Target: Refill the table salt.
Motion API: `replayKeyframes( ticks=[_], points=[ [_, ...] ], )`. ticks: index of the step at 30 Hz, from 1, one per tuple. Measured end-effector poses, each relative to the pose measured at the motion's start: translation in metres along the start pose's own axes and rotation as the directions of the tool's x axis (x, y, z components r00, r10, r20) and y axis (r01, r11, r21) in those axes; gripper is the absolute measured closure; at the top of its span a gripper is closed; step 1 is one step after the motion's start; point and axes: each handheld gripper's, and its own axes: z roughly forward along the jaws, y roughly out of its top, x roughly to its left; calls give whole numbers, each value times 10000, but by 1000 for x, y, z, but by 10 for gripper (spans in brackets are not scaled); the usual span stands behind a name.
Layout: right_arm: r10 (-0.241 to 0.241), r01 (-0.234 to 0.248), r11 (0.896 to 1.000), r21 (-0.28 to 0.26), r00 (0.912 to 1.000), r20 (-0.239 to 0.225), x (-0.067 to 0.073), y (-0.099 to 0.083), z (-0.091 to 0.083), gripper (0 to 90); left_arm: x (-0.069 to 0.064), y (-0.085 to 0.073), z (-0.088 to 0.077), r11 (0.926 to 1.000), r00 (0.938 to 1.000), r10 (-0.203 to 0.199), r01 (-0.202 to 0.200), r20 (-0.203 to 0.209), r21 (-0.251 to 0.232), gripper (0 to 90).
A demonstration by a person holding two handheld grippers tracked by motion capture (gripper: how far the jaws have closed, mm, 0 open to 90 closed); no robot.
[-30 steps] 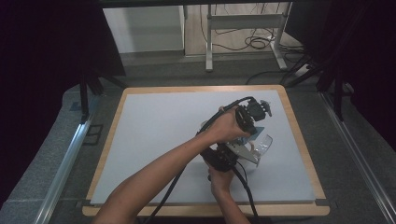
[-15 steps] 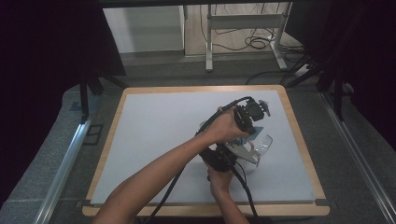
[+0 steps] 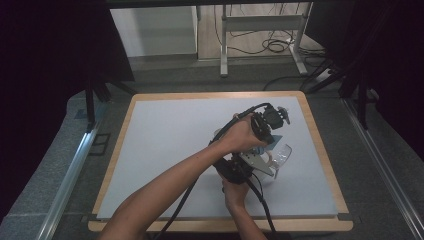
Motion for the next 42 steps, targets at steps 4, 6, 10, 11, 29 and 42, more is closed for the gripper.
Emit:
replayKeyframes(
  ticks=[4,6,10,11,29,42],
  points=[
    [57,-57,10000,-11,10000,-23,0,-1,0,457,-1,0,2,9999,10000,49,-49,-38,106,900],
    [147,-147,9999,-61,9999,-35,0,-1,1,457,-1,1,3,9998,9999,104,-104,-42,165,900],
    [199,-199,9997,-116,9998,-35,-1,-2,0,457,-1,1,3,9998,9999,115,-115,-13,167,900],
    [241,-241,9996,-126,9997,-39,-1,-3,0,457,-1,1,3,9998,9999,114,-113,-14,173,900],
    [401,-400,9991,-158,9991,109,-4,-6,-2,457,-2,2,10,9997,9999,143,-145,69,218,900],
    [431,-429,9989,-179,9990,68,-5,-5,-2,457,-2,3,9,9997,9999,140,-141,49,218,900]
  ],
)
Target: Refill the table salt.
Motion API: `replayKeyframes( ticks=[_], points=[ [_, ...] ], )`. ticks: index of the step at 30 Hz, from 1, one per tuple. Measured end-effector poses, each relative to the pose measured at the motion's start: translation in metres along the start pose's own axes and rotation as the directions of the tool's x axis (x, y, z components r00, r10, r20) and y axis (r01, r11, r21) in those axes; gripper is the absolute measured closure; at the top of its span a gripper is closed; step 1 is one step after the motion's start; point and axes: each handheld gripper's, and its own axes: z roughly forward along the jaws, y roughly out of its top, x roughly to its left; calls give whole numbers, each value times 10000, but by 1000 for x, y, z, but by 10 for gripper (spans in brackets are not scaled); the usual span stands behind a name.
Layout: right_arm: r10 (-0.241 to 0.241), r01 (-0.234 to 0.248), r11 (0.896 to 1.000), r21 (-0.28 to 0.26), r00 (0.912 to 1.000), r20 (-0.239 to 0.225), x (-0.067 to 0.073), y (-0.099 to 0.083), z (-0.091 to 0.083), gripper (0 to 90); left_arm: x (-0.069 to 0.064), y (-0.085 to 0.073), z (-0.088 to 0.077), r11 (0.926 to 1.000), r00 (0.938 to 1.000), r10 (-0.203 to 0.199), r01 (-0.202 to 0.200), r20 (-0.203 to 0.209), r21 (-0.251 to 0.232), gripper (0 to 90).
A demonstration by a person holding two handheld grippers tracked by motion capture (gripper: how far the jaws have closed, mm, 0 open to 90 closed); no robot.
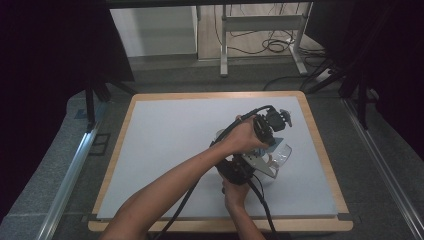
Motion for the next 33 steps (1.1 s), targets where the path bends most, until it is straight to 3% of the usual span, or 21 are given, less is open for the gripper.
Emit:
replayKeyframes(
  ticks=[10,16,26,33],
  points=[
    [73,-73,10000,-14,10000,-27,1,1,0,458,0,1,0,9999,10000,67,-67,-16,128,900],
    [-203,203,9998,-20,9997,104,2,4,0,460,0,2,-2,10000,10000,52,-52,-11,69,900],
    [206,-206,9997,-166,9998,-6,1,3,1,460,-2,4,-1,9998,9999,124,-123,-71,133,900],
    [190,-191,9992,-353,9998,-13,-1,2,1,460,-4,4,0,9996,9998,182,-181,-83,197,900]
  ],
)
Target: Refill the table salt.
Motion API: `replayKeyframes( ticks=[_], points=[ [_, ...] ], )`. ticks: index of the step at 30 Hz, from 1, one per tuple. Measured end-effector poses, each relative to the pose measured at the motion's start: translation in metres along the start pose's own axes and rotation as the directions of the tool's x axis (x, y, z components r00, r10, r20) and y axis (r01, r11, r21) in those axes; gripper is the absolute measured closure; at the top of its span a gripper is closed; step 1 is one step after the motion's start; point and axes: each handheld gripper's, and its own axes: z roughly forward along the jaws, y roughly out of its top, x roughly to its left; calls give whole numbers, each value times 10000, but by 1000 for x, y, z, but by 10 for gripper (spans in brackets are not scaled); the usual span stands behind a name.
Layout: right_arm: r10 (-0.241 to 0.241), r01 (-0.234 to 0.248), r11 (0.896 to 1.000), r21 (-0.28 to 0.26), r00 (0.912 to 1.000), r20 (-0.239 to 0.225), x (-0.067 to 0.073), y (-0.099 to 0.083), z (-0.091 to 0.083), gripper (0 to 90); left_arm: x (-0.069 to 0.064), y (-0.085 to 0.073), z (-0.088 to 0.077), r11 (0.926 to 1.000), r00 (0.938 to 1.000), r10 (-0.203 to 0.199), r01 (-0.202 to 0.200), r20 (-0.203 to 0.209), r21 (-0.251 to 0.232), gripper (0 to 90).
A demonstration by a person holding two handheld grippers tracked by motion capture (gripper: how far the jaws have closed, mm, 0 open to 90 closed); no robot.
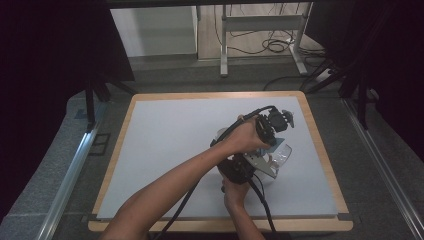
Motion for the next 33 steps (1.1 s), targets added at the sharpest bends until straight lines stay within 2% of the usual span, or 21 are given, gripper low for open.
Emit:
replayKeyframes(
  ticks=[17,33],
  points=[
    [-58,57,9999,155,10000,21,-1,-3,0,460,1,-2,2,9999,9999,-64,64,89,-77,900],
    [-2,1,10000,81,10000,30,0,-1,0,460,0,-1,0,10000,10000,-35,36,49,-81,900]
  ],
)
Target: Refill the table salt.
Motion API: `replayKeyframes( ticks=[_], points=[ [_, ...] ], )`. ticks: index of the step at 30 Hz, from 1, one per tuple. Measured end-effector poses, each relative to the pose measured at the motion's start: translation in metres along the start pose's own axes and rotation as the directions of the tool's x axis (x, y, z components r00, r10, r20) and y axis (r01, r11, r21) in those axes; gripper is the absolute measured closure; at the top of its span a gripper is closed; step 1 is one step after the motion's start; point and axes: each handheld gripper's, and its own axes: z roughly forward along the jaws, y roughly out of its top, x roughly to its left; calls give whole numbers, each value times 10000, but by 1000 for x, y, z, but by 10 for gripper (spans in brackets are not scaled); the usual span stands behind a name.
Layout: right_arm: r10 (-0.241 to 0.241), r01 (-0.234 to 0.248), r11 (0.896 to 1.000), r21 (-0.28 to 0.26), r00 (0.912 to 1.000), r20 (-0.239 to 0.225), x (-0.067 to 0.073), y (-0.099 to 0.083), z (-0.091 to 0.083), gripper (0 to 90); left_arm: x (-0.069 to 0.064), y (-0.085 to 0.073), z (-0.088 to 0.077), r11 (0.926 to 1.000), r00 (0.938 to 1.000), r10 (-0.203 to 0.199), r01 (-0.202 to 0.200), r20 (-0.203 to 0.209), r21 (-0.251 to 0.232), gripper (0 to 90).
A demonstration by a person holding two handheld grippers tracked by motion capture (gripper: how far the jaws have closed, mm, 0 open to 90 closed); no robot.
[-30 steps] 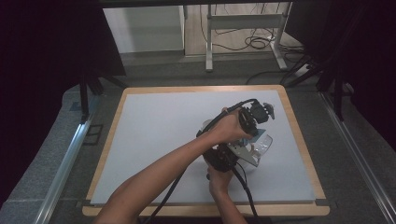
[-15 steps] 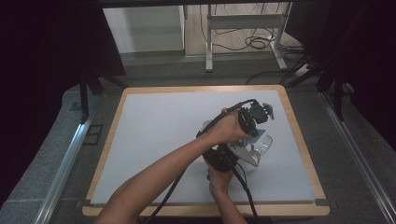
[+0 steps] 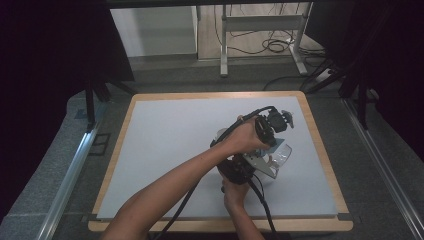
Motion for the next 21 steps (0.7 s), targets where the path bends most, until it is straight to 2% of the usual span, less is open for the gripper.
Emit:
replayKeyframes(
  ticks=[13,21],
  points=[
    [-55,55,10000,-20,10000,-4,0,1,0,460,0,0,-1,10000,10000,3,-3,24,-32,900],
    [-245,245,9997,77,9997,-1,0,0,0,461,1,-2,-2,9998,9999,-79,80,104,-162,900]
  ],
)
